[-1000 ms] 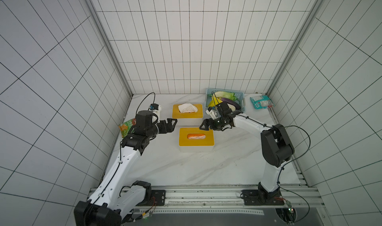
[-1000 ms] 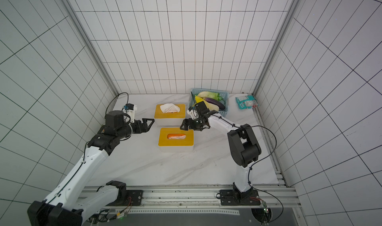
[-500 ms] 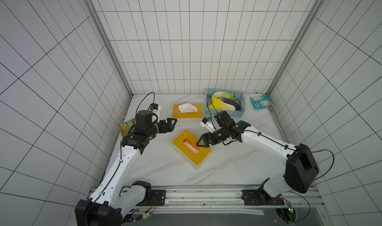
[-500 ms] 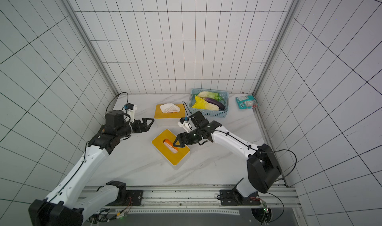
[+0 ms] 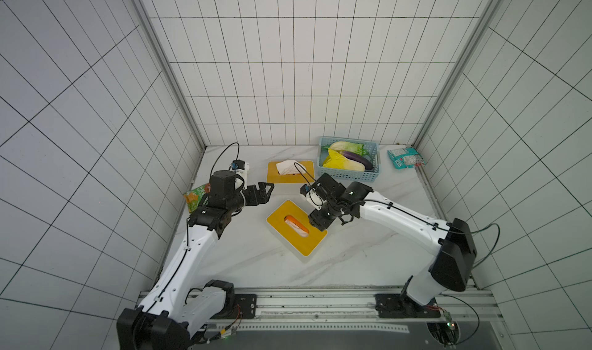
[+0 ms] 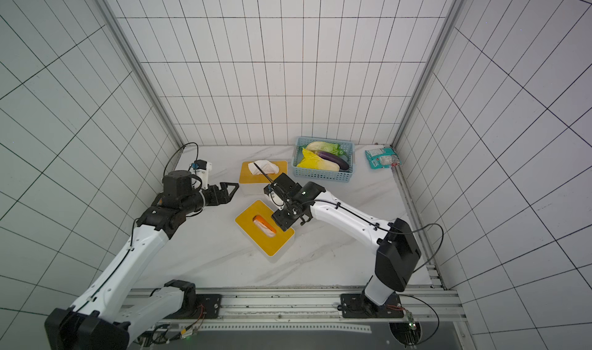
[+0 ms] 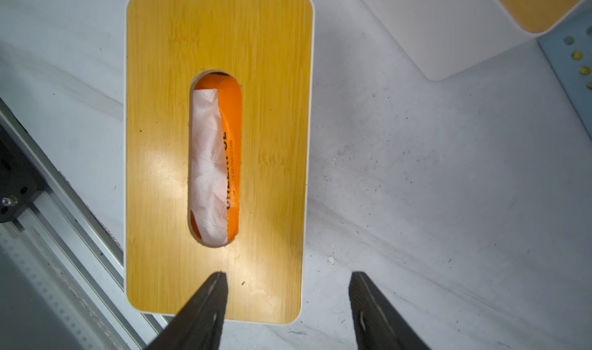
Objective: Put the tissue paper into the tissue box
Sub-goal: Pull the paper towel from the tissue box.
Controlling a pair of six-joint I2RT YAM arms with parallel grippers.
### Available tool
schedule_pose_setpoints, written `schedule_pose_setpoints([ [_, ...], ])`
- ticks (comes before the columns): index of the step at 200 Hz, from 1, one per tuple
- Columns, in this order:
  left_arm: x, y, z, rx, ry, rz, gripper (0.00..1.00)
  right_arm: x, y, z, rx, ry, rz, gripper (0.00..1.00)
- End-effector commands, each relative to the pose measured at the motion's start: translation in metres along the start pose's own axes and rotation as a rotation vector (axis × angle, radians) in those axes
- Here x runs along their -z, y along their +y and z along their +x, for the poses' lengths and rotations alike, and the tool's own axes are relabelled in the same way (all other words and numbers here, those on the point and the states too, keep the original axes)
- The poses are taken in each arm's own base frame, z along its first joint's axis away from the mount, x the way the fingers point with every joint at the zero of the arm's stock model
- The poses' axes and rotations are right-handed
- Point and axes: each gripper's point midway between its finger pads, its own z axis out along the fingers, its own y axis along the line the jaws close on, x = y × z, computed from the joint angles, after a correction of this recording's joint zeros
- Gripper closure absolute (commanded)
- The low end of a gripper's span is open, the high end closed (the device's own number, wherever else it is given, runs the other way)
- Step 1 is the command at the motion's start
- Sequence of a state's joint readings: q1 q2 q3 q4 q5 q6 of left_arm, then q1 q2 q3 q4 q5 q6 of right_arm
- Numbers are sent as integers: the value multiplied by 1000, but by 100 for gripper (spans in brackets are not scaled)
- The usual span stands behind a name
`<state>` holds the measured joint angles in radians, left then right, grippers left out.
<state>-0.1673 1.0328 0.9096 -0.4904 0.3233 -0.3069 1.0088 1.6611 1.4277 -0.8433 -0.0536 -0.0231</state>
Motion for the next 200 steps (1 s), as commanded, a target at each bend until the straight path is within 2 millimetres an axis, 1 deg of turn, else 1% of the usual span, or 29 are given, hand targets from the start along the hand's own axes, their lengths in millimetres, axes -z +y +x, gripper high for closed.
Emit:
schedule_pose_setpoints([
  [1, -2, 2, 0, 6, -7, 5, 5, -7, 11, 1, 102, 61, 32, 43],
  [16, -1, 2, -1, 7, -10, 6, 5, -13, 23, -4, 112, 64, -7, 49],
  [33, -1, 2, -1, 11, -12, 8, 5, -21, 31, -10, 88, 67, -42, 57],
  [43, -1, 2, -2, 11, -13, 11, 5, -25, 33, -14, 75, 70, -53, 62],
  [59, 0, 2, -1, 15, -13, 10, 5, -31, 34, -17, 58, 79, -52, 68],
  [97, -1, 3, -2, 19, -13, 15, 5, -44, 38, -16, 97, 109, -49, 71],
  [135, 1, 3, -2, 20, -17, 13, 5, -45, 50, -9, 145, 127, -73, 73],
  [158, 1, 3, -2, 21, -18, 14, 5, -46, 56, -5, 160, 142, -86, 79],
  [200, 1, 3, -2, 22, -18, 16, 5, -57, 53, 5, 193, 197, -53, 82],
])
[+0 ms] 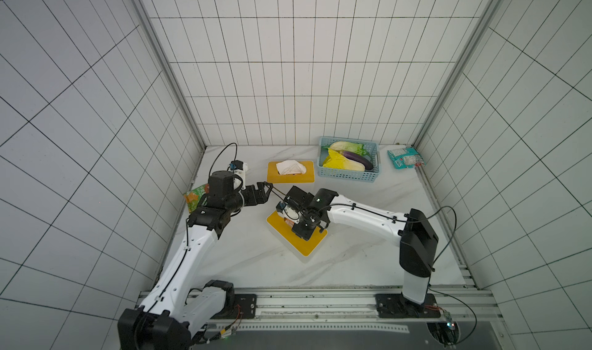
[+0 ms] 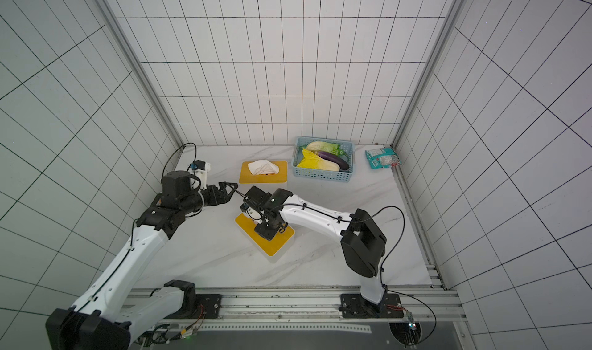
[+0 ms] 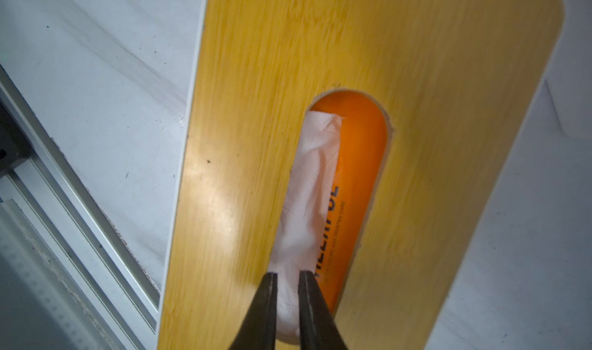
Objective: Put the tissue paper into the tissue box
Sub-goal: Pull the paper towel from the tissue box.
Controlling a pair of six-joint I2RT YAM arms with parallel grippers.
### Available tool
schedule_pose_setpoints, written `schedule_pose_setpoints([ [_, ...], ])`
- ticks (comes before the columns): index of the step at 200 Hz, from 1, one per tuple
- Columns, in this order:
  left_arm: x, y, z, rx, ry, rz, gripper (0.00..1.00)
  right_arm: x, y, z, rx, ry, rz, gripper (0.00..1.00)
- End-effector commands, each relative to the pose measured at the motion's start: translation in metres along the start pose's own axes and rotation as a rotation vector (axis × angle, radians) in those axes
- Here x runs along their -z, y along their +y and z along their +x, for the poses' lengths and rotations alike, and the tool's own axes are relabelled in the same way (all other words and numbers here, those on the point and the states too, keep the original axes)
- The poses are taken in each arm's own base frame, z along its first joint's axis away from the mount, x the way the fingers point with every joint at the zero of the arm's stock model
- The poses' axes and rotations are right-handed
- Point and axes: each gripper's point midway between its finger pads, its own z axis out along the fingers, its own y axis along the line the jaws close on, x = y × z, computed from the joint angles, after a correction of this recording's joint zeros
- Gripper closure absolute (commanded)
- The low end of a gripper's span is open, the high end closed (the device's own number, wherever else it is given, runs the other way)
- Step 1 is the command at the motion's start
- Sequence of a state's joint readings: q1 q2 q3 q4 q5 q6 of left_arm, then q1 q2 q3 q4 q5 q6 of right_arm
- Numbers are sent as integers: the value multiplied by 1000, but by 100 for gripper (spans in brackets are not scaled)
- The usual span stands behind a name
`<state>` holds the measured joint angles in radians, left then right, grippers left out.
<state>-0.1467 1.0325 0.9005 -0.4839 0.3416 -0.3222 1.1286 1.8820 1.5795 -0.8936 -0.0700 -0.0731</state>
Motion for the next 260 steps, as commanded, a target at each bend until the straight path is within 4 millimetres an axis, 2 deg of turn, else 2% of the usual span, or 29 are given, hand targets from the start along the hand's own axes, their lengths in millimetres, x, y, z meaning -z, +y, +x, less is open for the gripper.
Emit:
schedule_pose_setpoints([
  [1, 1, -1, -2, -4, -16, 14, 5, -12, 2, 13, 31, 81, 7, 82],
  [34, 1, -1, -2, -4, -16, 15, 5, -16, -7, 18, 69, 117, 59, 82],
  [77, 1, -1, -2, -4, -16, 14, 5, -16, -5, 23, 105, 151, 40, 59],
  [97, 1, -1, -2, -4, -16, 14, 5, -20, 0, 22, 92, 166, 8, 56],
  [168, 1, -1, -2, -3, -16, 13, 5, -44, -1, 35, 63, 256, 12, 62],
  [218, 1, 0, -1, -2, -15, 12, 5, -61, -6, 49, 11, 322, 48, 69],
  [246, 0, -1, -1, -2, -11, 16, 5, -70, -7, 53, -25, 328, 65, 78],
  [260, 1, -1, -1, -2, -12, 17, 5, -74, -7, 54, -40, 322, 68, 87],
])
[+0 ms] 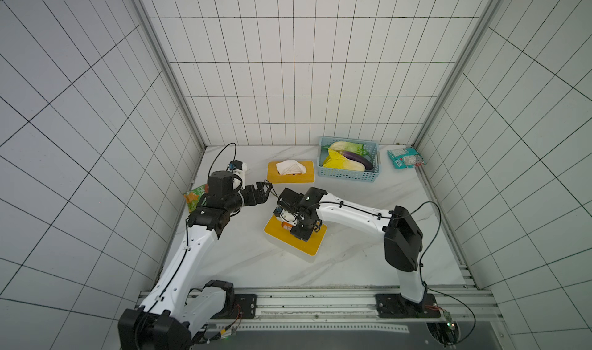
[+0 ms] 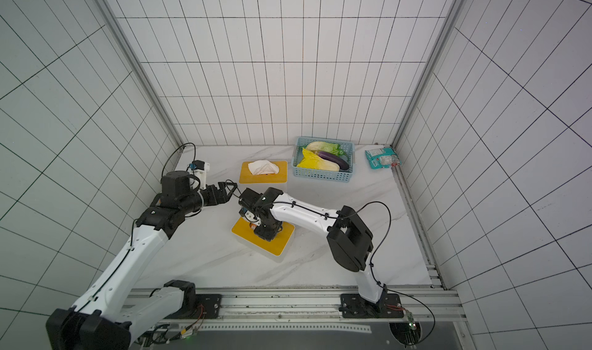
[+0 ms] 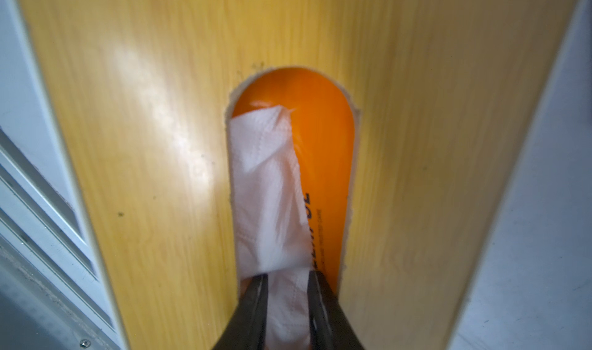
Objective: Put the tissue paper into the tissue box
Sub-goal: Pull the paper towel from the tissue box.
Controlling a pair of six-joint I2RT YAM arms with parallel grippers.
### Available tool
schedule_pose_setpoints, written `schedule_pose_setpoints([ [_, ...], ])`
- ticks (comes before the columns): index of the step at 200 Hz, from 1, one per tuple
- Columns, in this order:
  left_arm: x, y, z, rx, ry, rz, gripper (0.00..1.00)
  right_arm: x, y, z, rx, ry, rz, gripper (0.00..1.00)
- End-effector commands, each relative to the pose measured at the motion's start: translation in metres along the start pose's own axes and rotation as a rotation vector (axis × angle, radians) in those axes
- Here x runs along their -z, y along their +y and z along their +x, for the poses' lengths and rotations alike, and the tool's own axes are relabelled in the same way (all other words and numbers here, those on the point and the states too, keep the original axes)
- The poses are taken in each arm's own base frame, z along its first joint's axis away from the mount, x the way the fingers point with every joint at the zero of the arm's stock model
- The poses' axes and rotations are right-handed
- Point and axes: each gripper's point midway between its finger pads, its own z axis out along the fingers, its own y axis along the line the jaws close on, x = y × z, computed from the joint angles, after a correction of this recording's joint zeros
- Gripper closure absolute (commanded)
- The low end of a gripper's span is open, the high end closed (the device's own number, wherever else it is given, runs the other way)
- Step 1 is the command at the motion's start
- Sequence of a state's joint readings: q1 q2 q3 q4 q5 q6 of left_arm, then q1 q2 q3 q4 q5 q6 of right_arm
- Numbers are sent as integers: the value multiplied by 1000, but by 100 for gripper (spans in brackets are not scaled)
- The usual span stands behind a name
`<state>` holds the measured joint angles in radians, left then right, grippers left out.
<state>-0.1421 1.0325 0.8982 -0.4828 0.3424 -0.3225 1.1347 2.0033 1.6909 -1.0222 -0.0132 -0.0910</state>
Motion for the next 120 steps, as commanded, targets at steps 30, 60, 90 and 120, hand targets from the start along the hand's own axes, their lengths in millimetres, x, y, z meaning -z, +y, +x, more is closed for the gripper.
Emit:
schedule_pose_setpoints([
  [30, 1, -3, -1, -5, -12, 19, 5, -65, 4, 36, -83, 174, 20, 98],
  [60, 4, -2, -3, -7, -27, 10, 5, -62, 4, 33, -100, 152, 19, 100],
  [90, 4, -1, -4, -8, -33, 8, 5, -43, 4, 15, -114, 67, 10, 100],
  [120, 5, -1, -4, -9, -34, 8, 5, -16, 0, -3, -133, -28, 20, 100],
])
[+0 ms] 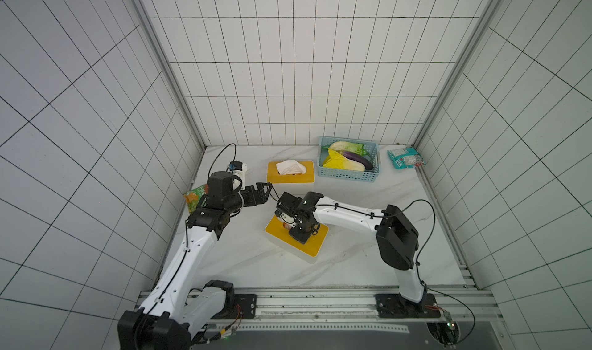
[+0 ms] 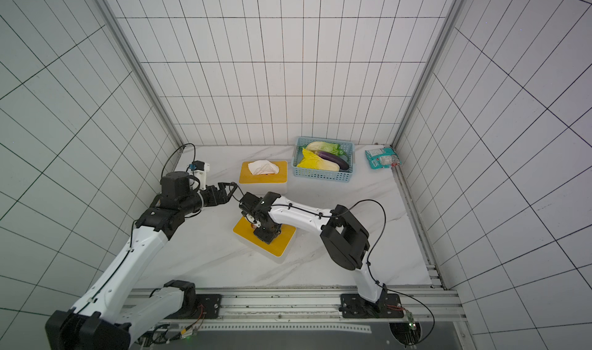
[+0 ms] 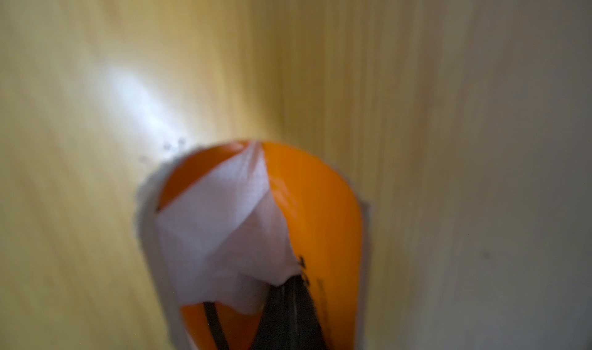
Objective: Put the tissue paper into the tissue box
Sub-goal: Pull the paper towel from the tissue box.
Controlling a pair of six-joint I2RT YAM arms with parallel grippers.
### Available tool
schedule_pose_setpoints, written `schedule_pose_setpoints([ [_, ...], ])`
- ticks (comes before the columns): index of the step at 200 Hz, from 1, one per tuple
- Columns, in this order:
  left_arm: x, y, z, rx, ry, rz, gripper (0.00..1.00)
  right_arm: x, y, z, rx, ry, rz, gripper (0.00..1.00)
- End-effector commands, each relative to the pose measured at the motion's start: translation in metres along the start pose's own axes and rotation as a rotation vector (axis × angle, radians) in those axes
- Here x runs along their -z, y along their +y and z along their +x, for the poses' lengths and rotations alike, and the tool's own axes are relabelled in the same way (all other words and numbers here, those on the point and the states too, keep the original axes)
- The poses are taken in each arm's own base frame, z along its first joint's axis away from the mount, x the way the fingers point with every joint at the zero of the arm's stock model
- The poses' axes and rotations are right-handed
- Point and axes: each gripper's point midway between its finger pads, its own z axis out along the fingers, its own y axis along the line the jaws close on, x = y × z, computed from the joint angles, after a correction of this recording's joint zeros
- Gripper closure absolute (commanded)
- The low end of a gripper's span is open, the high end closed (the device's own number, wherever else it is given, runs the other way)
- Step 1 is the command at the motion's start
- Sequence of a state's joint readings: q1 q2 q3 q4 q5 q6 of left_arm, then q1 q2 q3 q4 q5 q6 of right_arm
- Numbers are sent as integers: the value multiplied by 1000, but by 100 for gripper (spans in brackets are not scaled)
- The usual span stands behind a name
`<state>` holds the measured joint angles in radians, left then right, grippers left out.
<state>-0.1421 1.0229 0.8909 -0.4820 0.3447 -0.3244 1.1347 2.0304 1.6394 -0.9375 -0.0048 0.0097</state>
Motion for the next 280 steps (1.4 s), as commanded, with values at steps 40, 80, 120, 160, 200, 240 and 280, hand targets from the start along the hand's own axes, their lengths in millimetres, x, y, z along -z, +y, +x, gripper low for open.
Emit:
schedule_pose_setpoints([
  [40, 3, -1, -5, -9, -32, 6, 5, 44, -1, -20, -53, -144, 17, 100],
  [80, 3, -1, -5, -7, -33, 6, 5, 67, -2, -27, -57, -216, 14, 100],
  [120, 2, -1, -5, -5, -30, 7, 5, 72, -3, -27, -55, -226, 21, 100],
  [160, 3, -1, -6, -4, -35, 8, 5, 83, -4, -27, -54, -253, 21, 100],
  [200, 3, 0, -6, -4, -37, 5, 5, 94, -5, -28, -56, -286, 18, 100],
  [240, 4, 0, -7, -4, -42, 3, 5, 106, -7, -29, -63, -326, 23, 100],
  [280, 6, 0, -8, -5, -48, -1, 5, 120, -3, -28, -51, -366, 0, 70],
])
